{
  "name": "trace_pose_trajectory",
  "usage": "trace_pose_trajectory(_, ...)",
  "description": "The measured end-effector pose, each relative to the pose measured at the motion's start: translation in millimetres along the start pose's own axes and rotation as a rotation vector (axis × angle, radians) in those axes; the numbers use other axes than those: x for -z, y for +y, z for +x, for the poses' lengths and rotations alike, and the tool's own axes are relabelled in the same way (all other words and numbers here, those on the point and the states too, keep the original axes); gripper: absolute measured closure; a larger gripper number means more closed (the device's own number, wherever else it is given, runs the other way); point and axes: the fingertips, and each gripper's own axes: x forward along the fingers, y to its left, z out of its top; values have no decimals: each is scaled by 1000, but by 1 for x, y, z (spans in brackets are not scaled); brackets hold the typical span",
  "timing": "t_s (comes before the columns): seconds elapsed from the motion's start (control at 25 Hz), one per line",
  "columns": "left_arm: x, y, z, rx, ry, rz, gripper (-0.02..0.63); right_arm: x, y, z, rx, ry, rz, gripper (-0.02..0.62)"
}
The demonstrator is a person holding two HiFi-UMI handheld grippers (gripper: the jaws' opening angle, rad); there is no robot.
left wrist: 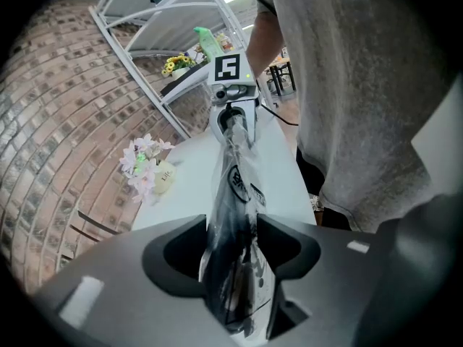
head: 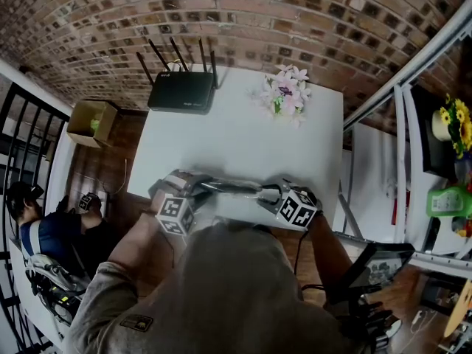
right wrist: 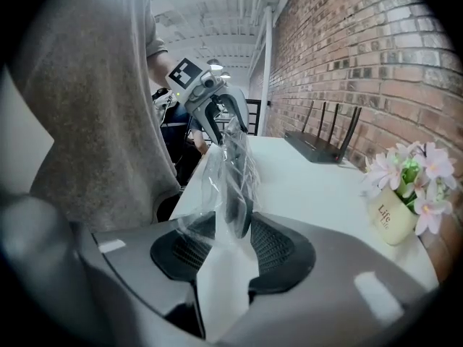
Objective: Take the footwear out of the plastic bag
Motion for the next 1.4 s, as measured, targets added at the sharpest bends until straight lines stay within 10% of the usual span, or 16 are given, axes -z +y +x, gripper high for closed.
trace_pose_trajectory(0.4, -4, -1, -1, 1, -10, 2, 391, -9, -1, 5, 4, -62, 103, 394)
trace_pose_trajectory(0.76, -2, -1, 0, 1, -16, -1, 391, -11, 0, 8, 32, -30, 22, 485)
trace_pose_trajectory(1.4, 16, 2, -5, -5, 6, -14, 399, 10, 3, -13, 34, 58, -28, 433)
